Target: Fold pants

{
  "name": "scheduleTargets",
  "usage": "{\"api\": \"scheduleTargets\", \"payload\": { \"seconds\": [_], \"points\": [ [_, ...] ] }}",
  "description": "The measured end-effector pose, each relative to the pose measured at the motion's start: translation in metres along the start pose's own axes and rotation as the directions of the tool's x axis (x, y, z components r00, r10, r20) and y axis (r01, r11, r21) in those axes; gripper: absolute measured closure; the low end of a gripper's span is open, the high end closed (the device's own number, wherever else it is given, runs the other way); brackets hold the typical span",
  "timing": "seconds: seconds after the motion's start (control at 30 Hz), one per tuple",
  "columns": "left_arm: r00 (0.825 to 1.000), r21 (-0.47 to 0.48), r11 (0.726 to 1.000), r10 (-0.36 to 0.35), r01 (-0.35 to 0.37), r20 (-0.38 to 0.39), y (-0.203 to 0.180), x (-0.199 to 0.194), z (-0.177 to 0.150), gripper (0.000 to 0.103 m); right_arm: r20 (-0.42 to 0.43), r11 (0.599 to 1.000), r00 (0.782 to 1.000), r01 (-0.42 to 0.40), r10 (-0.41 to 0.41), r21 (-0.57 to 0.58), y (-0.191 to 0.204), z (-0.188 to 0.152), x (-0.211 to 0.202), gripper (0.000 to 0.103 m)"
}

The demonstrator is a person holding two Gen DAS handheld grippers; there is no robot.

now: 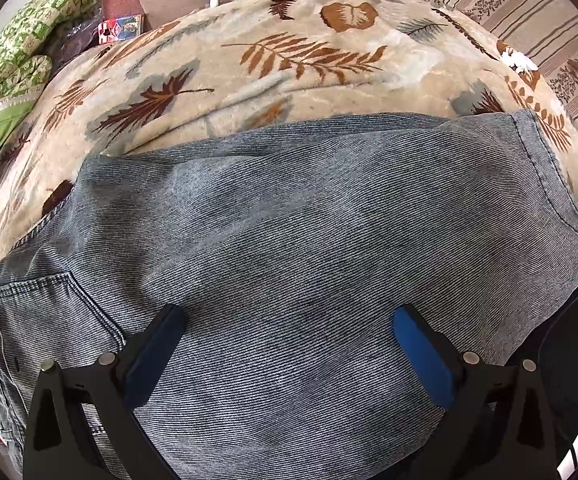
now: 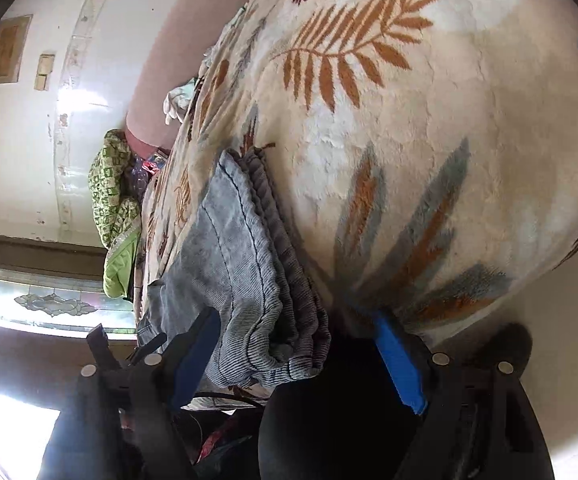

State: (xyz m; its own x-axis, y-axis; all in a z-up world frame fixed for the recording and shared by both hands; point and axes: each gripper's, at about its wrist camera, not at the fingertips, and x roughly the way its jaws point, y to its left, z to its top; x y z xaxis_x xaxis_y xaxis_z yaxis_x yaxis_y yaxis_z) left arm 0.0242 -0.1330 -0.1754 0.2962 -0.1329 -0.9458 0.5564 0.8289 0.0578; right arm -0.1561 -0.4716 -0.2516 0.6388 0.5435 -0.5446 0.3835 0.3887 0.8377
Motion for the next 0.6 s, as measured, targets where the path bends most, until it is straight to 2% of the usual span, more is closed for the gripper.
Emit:
{"api": "scheduleTargets", "payload": {
  "seconds": [0.23,0.3,0.4,0.6],
  "points": [
    [1.000,-0.006,1.000,0.003,-0.003,0.000,-0.001,0.002,0.000,0.000,-0.051,1.000,0.999,-0.015,0.015,0.014,0.004,0.003,0.011,0.022],
    [1.000,-0.006,1.000,0.002,-0.002,0.001,-0.002,0.001,0.000,0.000,-0.070,0.998,0.996,-0.051,0.052,0.028,0.005,0.003,0.013,0.022],
    [1.000,-0.010,1.000,-0.002,0.002,0.001,0.000,0.003,0.001,0.000,-0.060,0.996,0.994,-0.089,0.091,0.028,0.012,0.000,0.013,0.022],
    [1.000,-0.010,1.000,-0.007,0.007,0.004,0.000,0.003,0.001,0.000,-0.022,0.994,0.995,-0.092,0.093,0.055,0.015,0.001,0.020,0.025]
  ]
}}
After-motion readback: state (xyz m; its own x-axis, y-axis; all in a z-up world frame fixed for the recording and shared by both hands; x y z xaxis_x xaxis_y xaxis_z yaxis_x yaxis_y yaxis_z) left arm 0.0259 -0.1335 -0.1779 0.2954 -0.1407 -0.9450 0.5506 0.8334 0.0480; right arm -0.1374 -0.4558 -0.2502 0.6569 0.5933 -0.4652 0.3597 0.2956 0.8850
